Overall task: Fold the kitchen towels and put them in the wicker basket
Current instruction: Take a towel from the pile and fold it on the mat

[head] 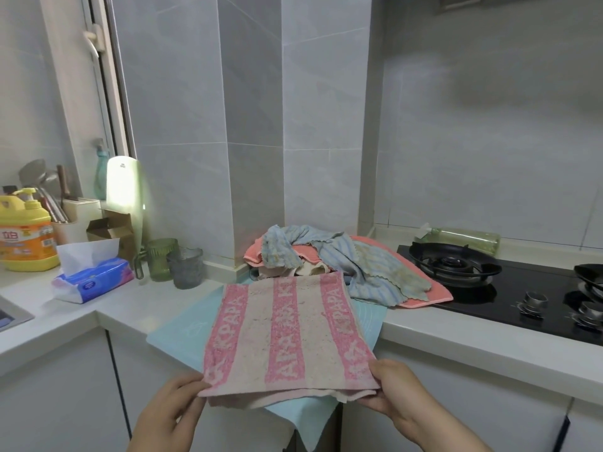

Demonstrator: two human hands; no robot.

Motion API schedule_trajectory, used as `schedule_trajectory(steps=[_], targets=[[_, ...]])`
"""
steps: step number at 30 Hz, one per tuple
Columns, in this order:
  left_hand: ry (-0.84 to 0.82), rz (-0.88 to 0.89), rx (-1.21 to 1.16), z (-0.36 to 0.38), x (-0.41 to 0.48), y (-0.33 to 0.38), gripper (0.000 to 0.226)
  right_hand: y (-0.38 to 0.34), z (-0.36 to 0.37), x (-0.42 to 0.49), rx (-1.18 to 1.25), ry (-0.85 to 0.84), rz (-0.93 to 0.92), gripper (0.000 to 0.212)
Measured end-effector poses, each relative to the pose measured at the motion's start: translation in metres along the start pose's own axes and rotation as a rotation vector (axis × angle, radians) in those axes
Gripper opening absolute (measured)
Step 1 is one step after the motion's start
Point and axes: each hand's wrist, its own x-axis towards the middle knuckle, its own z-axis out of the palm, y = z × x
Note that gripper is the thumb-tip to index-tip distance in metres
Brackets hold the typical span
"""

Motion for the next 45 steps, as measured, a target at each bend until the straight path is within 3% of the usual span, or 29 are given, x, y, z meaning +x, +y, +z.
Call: schedule_trajectory(steps=[2, 7, 10, 15, 19, 21, 24, 29, 30, 32, 35, 41, 45], targets=[[0.025, -0.058, -0.045, 0.001, -0.001, 0.003, 0.033, -0.002, 0.000, -0.001, 0.166, -0.037, 0.074, 0.024], [-0.028, -0.044, -0.081, 0.005, -0.015, 0.007, 0.014, 0.000, -0.005, 0.000, 0.398, -0.041, 0.234, 0.034], [0.028, -0.099, -0.112, 0.009, -0.012, 0.006, 0.032, 0.001, -0.006, -0.005, 0.389, -0.075, 0.263, 0.031], [-0.124, -0.079, -0.044, 0.004, -0.017, 0.006, 0.025, 0.008, -0.011, -0.006, 0.140, -0.060, 0.176, 0.029], [-0.046, -0.061, -0.093, 0.004, -0.013, 0.005, 0.013, 0.009, -0.010, -0.005, 0.195, -0.046, 0.209, 0.028], [-0.011, -0.131, -0.169, 0.005, -0.010, 0.001, 0.009, 0.010, -0.011, 0.000, 0.301, -0.086, 0.260, 0.034], [-0.089, -0.210, -0.246, 0.002, -0.008, 0.002, 0.010, 0.009, -0.014, 0.002, 0.380, -0.135, 0.287, 0.038], [-0.120, -0.401, -0.298, 0.004, -0.017, 0.007, 0.020, 0.014, -0.017, -0.008, 0.047, -0.069, 0.167, 0.030], [-0.075, -0.518, -0.349, 0.010, -0.018, 0.002, 0.016, 0.017, -0.017, -0.008, -0.008, -0.041, 0.142, 0.029], [-0.071, -0.815, -0.524, 0.017, -0.014, 0.002, 0.028, 0.022, -0.016, -0.009, -0.066, -0.015, 0.112, 0.022], [-0.293, -1.043, -0.688, 0.025, -0.010, 0.012, 0.034, 0.024, -0.014, -0.012, -0.073, -0.007, 0.114, 0.014], [-0.261, -1.068, -0.831, 0.024, -0.008, 0.017, 0.018, 0.027, -0.018, -0.013, 0.077, -0.044, 0.126, 0.011], [-0.241, -1.090, -0.887, 0.028, -0.008, 0.025, 0.012, 0.030, -0.014, -0.010, 0.051, -0.028, 0.105, 0.013]])
